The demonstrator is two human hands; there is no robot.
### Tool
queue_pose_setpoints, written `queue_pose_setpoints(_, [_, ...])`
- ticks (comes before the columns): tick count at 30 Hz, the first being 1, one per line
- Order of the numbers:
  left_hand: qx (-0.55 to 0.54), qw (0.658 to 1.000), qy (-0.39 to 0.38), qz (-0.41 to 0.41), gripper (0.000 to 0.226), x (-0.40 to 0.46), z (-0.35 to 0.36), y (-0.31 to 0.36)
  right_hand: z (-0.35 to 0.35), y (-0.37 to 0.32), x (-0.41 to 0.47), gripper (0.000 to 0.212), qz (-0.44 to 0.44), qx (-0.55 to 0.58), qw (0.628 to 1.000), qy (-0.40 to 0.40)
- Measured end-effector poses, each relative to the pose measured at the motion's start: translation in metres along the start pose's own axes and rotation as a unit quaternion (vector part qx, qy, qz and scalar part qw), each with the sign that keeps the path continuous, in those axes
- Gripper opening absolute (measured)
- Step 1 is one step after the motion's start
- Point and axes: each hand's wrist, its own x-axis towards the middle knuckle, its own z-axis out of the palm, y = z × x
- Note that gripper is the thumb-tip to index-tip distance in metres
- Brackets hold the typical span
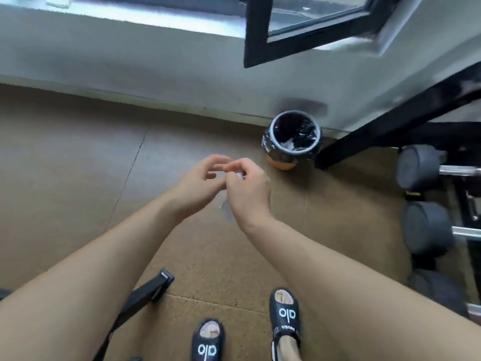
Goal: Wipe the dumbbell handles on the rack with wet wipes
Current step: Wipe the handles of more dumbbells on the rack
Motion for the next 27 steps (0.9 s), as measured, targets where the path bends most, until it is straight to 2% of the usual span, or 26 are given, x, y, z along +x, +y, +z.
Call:
queue_pose_setpoints(3, [0.07, 0.993, -0.084, 0.05, 0.017, 0.014, 0.062, 0.059, -0.081, 0.01, 0.009, 0.017, -0.006, 0.013, 0.995, 0.1])
queue_pose_setpoints(7, [0.133, 0.97, -0.175, 0.107, 0.019, 0.013, 0.141, 0.115, -0.175, 0.034, -0.006, 0.018, 0.005, 0.054, 0.976, 0.212])
queue_pose_setpoints(10, [0.134, 0.959, -0.212, 0.129, 0.031, -0.008, 0.198, 0.142, -0.232, 0.052, -0.036, 0.02, 0.02, 0.083, 0.961, 0.263])
queue_pose_setpoints(13, [0.14, 0.933, -0.293, 0.155, 0.026, -0.045, 0.265, 0.169, -0.298, 0.078, -0.084, 0.023, 0.053, 0.128, 0.928, 0.345])
queue_pose_setpoints(18, [0.209, 0.871, -0.361, 0.259, 0.026, -0.107, 0.366, 0.204, -0.387, 0.118, -0.154, 0.023, 0.091, 0.171, 0.861, 0.47])
queue_pose_setpoints(23, [0.254, 0.835, -0.399, 0.281, 0.04, -0.179, 0.477, 0.239, -0.479, 0.169, -0.229, 0.02, 0.11, 0.196, 0.802, 0.554])
queue_pose_setpoints(26, [0.266, 0.816, -0.411, 0.308, 0.063, -0.218, 0.525, 0.257, -0.521, 0.193, -0.272, 0.019, 0.117, 0.195, 0.785, 0.576])
queue_pose_setpoints(27, [0.278, 0.8, -0.417, 0.331, 0.068, -0.235, 0.547, 0.267, -0.541, 0.203, -0.29, 0.019, 0.112, 0.196, 0.778, 0.586])
